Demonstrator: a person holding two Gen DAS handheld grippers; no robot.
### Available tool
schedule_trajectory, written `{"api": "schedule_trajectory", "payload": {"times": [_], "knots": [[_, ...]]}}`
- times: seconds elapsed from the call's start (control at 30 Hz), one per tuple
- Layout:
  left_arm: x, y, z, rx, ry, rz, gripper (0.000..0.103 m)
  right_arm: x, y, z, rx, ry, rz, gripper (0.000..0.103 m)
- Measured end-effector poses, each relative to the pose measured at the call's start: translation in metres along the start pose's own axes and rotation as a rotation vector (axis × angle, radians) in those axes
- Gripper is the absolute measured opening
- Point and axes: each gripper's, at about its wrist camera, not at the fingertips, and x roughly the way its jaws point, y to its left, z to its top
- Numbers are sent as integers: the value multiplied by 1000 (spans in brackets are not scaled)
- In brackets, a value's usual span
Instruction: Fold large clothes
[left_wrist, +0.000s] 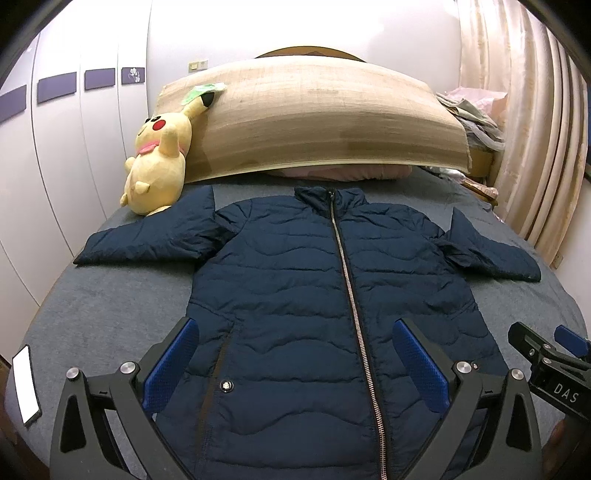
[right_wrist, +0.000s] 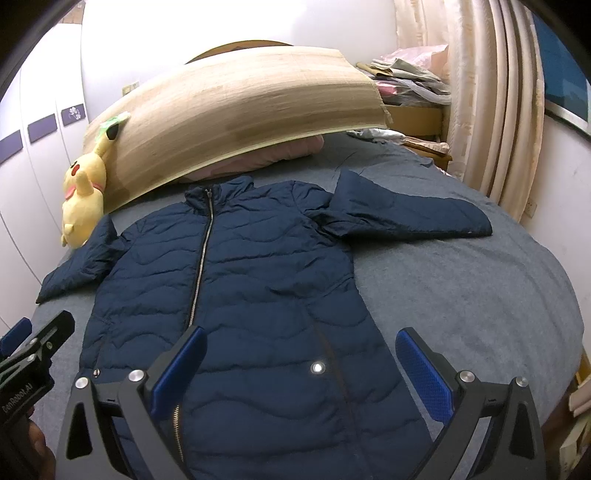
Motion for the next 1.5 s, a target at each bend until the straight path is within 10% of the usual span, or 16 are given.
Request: {"api": "schedule_trajectory", "payload": {"times": [0.9, 1.2, 1.5], "knots": [[4, 14, 2, -48, 18, -23, 103, 7, -19, 2, 54, 19, 52, 103], [30, 49, -10, -175, 154, -32, 103, 32, -149, 21, 445, 18, 216, 103], [41, 54, -18, -210, 201, -56, 103, 158, -316, 51, 923, 75, 323, 103]]}}
